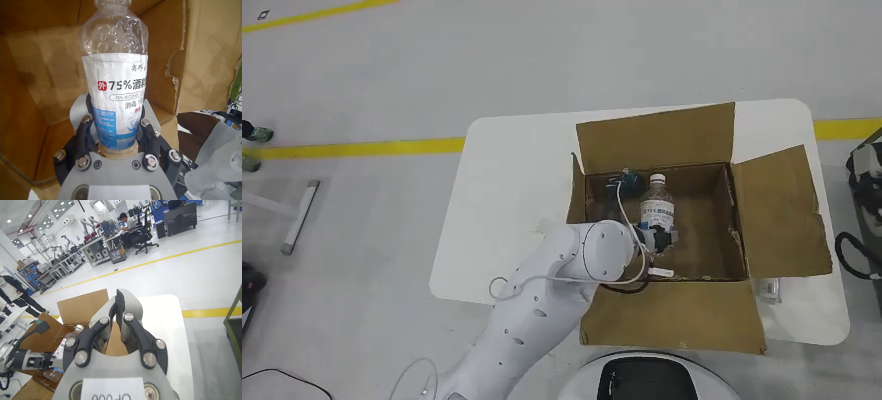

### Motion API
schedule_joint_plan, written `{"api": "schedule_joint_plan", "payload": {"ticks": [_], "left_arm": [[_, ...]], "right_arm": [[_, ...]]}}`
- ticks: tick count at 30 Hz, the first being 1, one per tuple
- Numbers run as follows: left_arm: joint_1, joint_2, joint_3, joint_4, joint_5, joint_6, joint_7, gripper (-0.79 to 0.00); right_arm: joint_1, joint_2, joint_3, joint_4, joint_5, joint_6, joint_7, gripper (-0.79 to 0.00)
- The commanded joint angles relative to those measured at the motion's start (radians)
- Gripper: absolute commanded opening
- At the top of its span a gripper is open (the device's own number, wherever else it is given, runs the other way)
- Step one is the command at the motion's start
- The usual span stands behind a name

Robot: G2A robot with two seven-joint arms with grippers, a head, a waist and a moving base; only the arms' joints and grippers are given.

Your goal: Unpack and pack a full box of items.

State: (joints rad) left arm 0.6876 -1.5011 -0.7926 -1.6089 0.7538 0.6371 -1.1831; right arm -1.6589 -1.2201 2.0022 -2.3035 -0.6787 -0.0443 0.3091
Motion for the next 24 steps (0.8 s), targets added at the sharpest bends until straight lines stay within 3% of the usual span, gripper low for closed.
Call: {"api": "schedule_joint_plan", "payload": {"ticks": [1, 11, 24], "left_arm": [[-0.009, -0.001, 0.014, 0.055, 0.015, 0.011, 0.011, -0.785], [-0.098, -0.018, 0.090, 0.218, -0.048, 0.059, 0.058, -0.785], [-0.182, -0.012, 0.206, 0.316, -0.178, 0.115, 0.115, -0.785]], "right_arm": [[0.001, 0.000, -0.001, 0.000, -0.001, 0.003, 0.000, -0.785], [0.004, 0.001, -0.001, -0.002, 0.003, 0.008, -0.003, -0.785], [0.006, 0.002, 0.002, 0.002, 0.008, 0.004, -0.003, -0.785]]}}
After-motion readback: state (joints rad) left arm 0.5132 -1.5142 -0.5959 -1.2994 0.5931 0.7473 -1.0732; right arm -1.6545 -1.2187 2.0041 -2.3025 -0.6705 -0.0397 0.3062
